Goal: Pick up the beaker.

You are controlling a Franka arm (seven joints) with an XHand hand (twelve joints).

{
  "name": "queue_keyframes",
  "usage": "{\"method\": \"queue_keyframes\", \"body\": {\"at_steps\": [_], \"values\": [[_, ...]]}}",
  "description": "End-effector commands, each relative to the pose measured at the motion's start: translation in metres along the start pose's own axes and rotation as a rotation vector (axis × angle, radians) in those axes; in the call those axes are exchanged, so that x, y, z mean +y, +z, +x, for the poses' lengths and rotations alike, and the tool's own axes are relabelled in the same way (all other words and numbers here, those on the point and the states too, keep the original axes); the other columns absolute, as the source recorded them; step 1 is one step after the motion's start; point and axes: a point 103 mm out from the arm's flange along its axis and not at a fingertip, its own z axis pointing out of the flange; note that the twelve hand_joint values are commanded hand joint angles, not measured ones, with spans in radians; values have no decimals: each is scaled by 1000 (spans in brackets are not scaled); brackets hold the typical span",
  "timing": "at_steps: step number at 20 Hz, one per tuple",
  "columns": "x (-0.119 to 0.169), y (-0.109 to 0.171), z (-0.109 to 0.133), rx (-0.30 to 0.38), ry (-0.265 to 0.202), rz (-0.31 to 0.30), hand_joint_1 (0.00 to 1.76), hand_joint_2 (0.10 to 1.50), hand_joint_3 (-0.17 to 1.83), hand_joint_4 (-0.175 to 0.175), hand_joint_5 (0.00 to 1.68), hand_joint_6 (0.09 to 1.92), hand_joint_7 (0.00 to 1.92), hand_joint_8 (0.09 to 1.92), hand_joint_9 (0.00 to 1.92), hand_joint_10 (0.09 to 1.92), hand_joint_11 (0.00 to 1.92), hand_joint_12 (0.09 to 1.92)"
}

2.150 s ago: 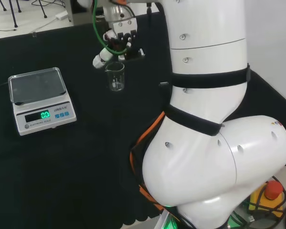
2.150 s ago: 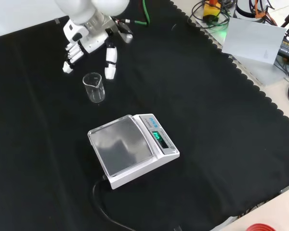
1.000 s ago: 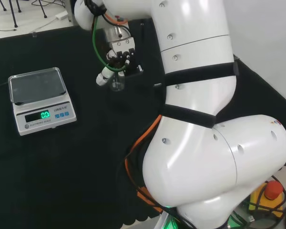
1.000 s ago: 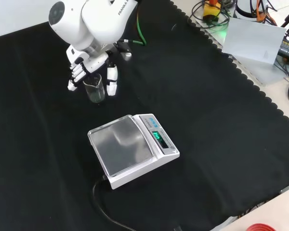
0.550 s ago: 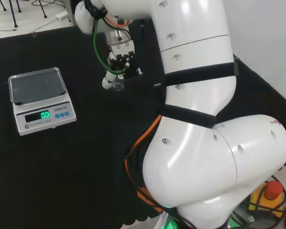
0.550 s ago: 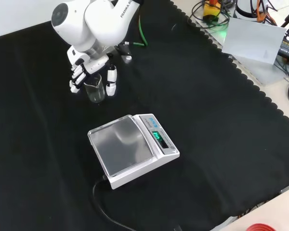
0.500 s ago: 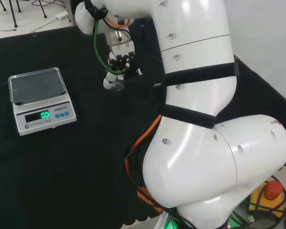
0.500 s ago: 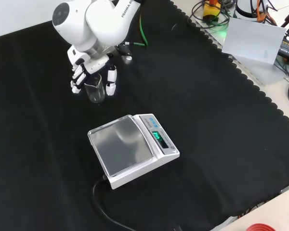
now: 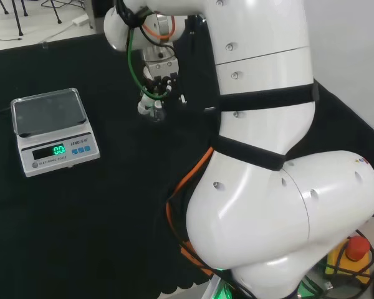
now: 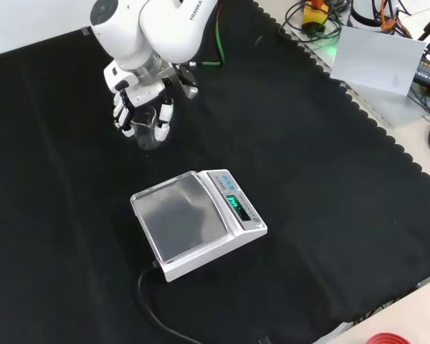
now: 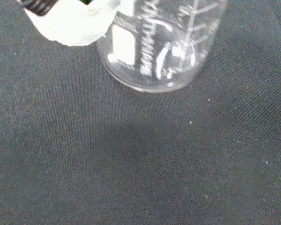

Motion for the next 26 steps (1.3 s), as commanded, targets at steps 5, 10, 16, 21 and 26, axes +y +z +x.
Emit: {"method": "queue_keyframes", "body": {"at_steps": [5,10,16,21,26], "values": [[3,-4,2,34,35,-81,1065,604,483,175,985,811,772,773,1040,568,875,1171],[1,-8,1,42,36,-86,1102,839,277,175,1219,611,802,786,1081,553,909,1158],[-1,-11,-2,43,38,-87,1108,896,181,175,1254,558,826,791,1121,540,962,1126],[-3,-21,1,35,26,-97,1111,900,168,175,1263,542,842,793,1148,529,997,1098],[-7,-44,7,29,10,-126,1112,900,166,175,1264,539,848,795,1160,526,1006,1091]]}}
